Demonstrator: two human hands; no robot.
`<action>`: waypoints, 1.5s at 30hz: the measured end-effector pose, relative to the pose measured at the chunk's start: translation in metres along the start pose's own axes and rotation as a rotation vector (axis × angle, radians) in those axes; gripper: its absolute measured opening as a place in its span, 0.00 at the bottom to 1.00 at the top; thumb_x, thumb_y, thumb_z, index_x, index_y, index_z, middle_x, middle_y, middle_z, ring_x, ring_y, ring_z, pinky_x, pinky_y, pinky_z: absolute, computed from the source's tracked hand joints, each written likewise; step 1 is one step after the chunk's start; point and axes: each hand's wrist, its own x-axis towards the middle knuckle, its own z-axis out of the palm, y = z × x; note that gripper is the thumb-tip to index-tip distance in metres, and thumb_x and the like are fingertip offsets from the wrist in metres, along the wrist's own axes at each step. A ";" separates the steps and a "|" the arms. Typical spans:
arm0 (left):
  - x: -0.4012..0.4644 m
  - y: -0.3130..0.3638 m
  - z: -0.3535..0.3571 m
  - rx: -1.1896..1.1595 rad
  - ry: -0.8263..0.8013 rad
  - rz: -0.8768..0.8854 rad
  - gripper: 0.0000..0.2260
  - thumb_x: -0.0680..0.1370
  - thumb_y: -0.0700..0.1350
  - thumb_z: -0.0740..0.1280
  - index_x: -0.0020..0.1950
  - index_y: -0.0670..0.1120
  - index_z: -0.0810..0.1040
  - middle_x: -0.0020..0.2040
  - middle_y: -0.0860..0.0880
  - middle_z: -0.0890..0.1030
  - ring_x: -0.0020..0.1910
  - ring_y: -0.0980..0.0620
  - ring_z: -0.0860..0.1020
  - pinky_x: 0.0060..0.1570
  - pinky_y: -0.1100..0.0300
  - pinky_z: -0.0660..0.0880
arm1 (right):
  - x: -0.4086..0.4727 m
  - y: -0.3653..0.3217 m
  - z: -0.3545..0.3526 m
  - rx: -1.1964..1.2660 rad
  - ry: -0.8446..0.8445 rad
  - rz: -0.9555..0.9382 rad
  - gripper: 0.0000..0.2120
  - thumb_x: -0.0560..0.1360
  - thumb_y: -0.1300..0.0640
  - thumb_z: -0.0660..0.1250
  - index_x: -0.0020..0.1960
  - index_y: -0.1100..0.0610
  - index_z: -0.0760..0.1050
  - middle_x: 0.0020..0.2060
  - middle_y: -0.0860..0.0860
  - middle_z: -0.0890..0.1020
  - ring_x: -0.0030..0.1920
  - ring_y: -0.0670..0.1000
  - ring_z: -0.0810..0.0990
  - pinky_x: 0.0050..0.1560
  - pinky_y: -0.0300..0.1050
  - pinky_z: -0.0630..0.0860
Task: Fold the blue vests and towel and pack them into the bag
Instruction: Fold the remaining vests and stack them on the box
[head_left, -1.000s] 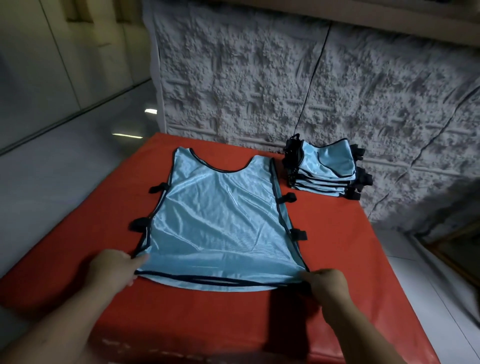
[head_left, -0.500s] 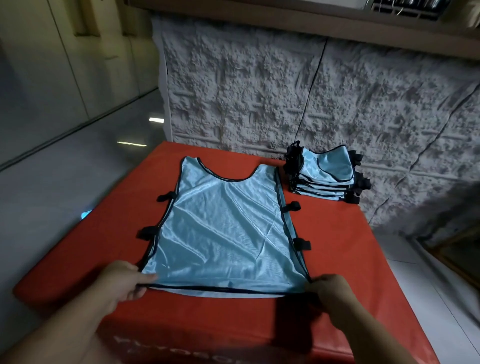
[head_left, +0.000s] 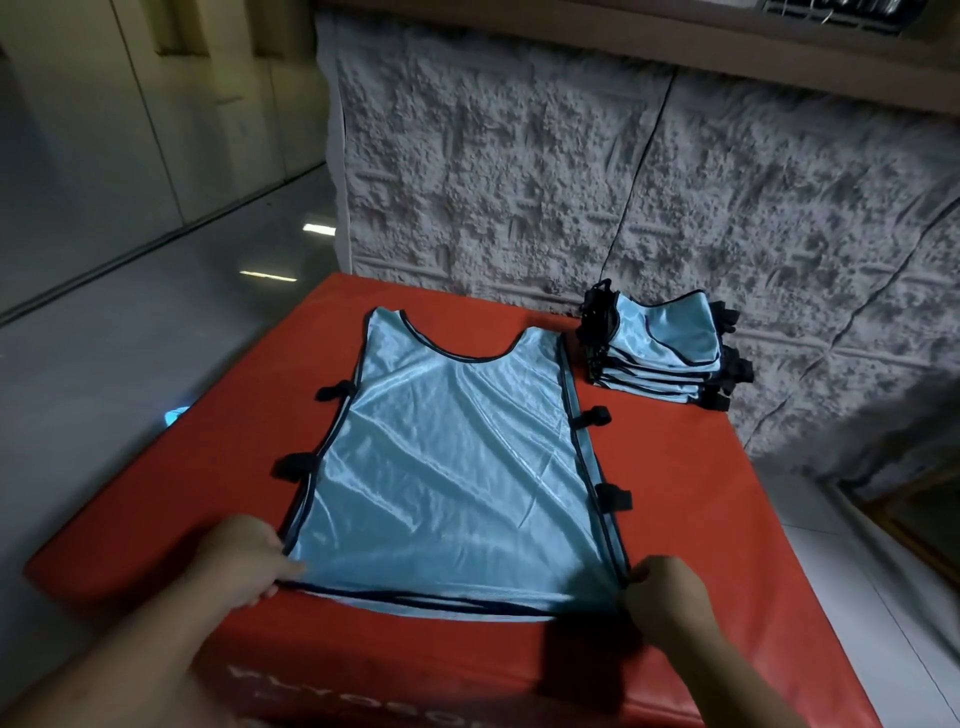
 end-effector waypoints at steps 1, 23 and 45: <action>0.000 0.000 -0.002 0.042 0.009 -0.013 0.15 0.68 0.40 0.80 0.33 0.40 0.74 0.25 0.43 0.79 0.22 0.49 0.73 0.29 0.61 0.68 | 0.000 0.000 0.000 0.045 -0.008 0.026 0.06 0.66 0.63 0.66 0.35 0.57 0.81 0.27 0.52 0.82 0.31 0.56 0.82 0.32 0.44 0.77; -0.043 0.016 -0.053 -0.799 -0.238 0.236 0.14 0.76 0.24 0.62 0.58 0.33 0.80 0.55 0.35 0.84 0.55 0.40 0.82 0.54 0.50 0.79 | -0.039 -0.020 -0.055 0.808 -0.131 -0.242 0.08 0.73 0.74 0.69 0.48 0.65 0.81 0.36 0.57 0.82 0.35 0.52 0.78 0.38 0.48 0.76; -0.090 0.043 -0.129 0.132 0.075 0.933 0.13 0.69 0.34 0.79 0.35 0.52 0.85 0.46 0.58 0.83 0.46 0.58 0.82 0.49 0.67 0.74 | -0.094 -0.026 -0.158 0.092 0.009 -0.713 0.04 0.73 0.62 0.75 0.44 0.54 0.86 0.38 0.46 0.86 0.36 0.45 0.81 0.40 0.44 0.77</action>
